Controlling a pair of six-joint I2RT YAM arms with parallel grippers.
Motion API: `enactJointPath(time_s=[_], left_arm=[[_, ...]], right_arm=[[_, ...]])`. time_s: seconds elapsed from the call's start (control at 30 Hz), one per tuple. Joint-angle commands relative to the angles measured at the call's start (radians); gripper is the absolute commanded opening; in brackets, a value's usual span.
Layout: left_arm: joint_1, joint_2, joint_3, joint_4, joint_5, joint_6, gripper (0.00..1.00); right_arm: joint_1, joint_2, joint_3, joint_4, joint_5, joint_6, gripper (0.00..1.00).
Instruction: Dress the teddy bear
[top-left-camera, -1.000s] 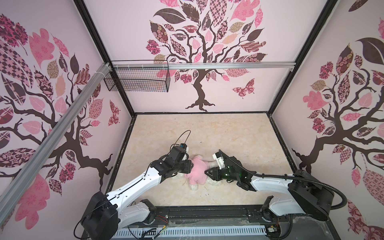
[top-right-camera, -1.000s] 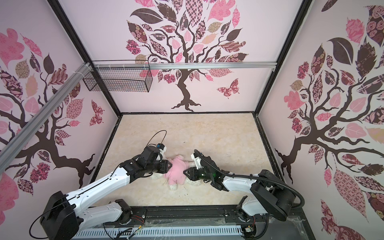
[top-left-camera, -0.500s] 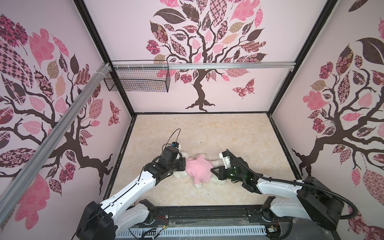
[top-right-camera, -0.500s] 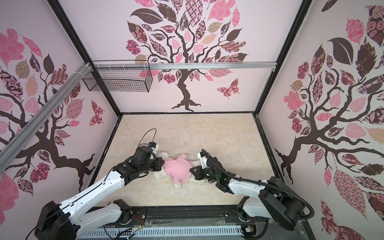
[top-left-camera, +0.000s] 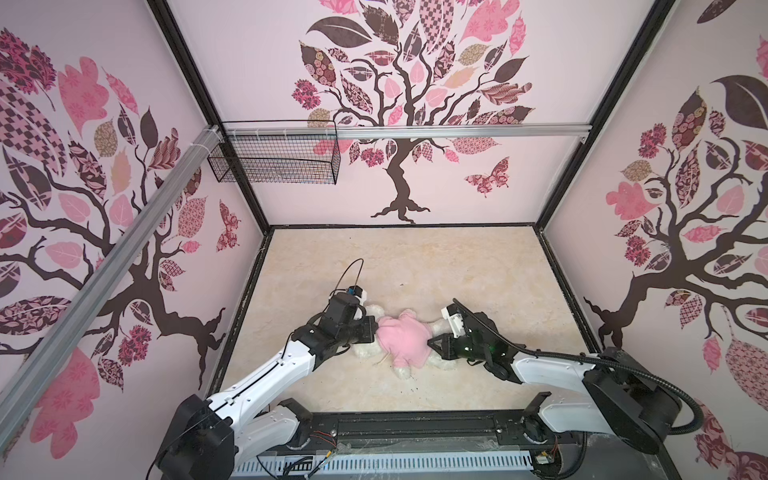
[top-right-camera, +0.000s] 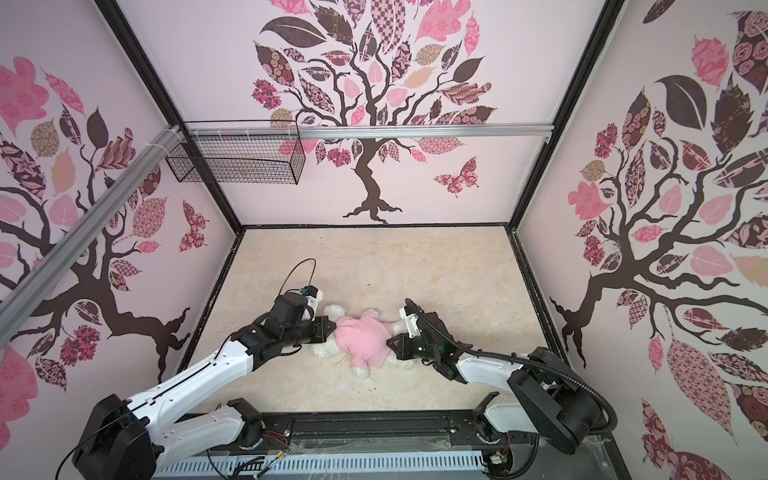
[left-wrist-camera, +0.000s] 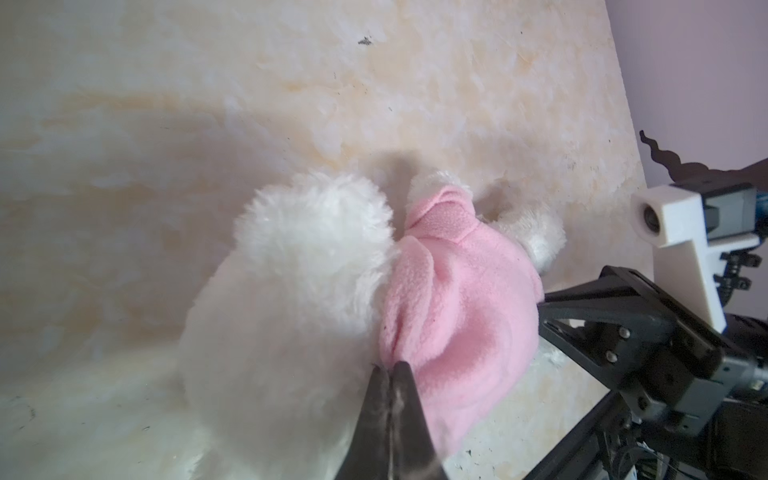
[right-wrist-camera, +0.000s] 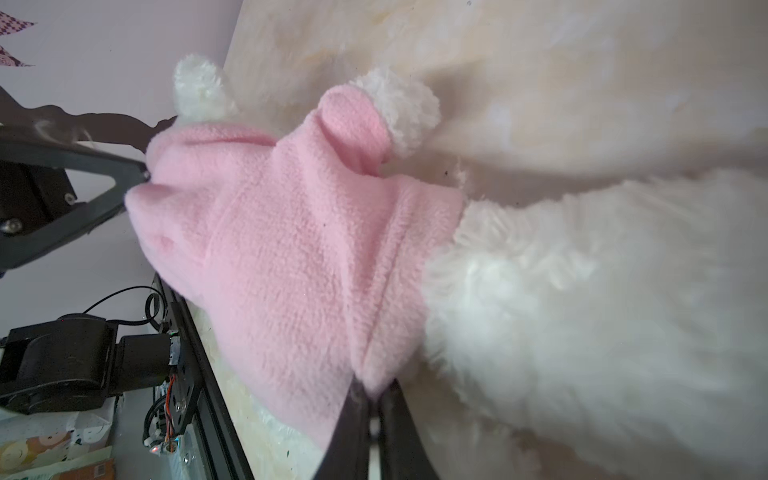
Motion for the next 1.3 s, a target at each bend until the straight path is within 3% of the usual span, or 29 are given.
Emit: enactJointPath(time_s=[0.0, 0.07, 0.17, 0.27, 0.57, 0.67, 0.77, 0.97, 1.1, 1.2, 1.27], left_arm=[[-0.006, -0.003, 0.043, -0.023, -0.026, 0.017, 0.11], [-0.003, -0.027, 0.065, -0.057, -0.091, 0.033, 0.36], [0.022, -0.082, 0.093, -0.106, -0.138, 0.063, 0.57], [0.063, -0.142, 0.111, -0.137, -0.16, 0.092, 0.8], [0.092, -0.193, 0.181, -0.234, -0.244, 0.162, 0.88], [0.092, -0.196, 0.18, -0.241, -0.246, 0.164, 0.88], [0.093, -0.203, 0.17, -0.239, -0.249, 0.165, 0.88], [0.093, -0.208, 0.162, -0.238, -0.252, 0.166, 0.89], [0.094, -0.211, 0.165, -0.25, -0.264, 0.176, 0.89], [0.095, -0.224, 0.174, -0.261, -0.292, 0.187, 0.89], [0.096, -0.24, 0.18, -0.26, -0.312, 0.188, 0.89]], right_arm=[[-0.009, -0.041, 0.073, -0.225, 0.114, -0.136, 0.26], [-0.01, -0.122, 0.089, -0.292, 0.177, -0.186, 0.35], [0.011, -0.227, 0.111, -0.337, 0.211, -0.282, 0.5], [0.146, -0.28, 0.106, -0.301, 0.353, -0.448, 0.63], [0.465, -0.084, 0.189, -0.271, 0.742, -0.854, 0.85], [0.471, 0.021, 0.243, -0.331, 0.797, -0.883, 0.93], [0.473, 0.106, 0.268, -0.331, 0.823, -0.936, 0.94], [0.473, 0.272, 0.324, -0.253, 0.882, -0.998, 0.83], [0.463, 0.288, 0.342, -0.267, 0.81, -0.942, 0.56], [0.386, 0.187, 0.332, -0.295, 0.56, -0.8, 0.34], [0.292, 0.08, 0.31, -0.277, 0.305, -0.676, 0.19]])
